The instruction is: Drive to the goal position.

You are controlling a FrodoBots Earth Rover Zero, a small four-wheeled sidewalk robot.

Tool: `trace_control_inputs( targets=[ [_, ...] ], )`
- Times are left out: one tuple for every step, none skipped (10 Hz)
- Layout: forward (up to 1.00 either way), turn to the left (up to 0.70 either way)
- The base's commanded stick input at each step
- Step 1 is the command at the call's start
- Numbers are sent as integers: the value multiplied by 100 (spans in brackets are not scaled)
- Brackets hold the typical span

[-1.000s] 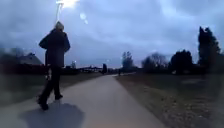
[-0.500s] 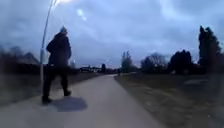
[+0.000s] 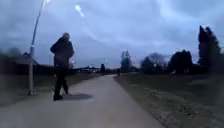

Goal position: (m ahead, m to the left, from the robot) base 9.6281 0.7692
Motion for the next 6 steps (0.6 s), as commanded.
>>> trace_control_inputs(
  targets=[
    [100,4],
    [100,4],
    [100,4],
    [100,4],
    [100,4],
    [100,4]
  ],
)
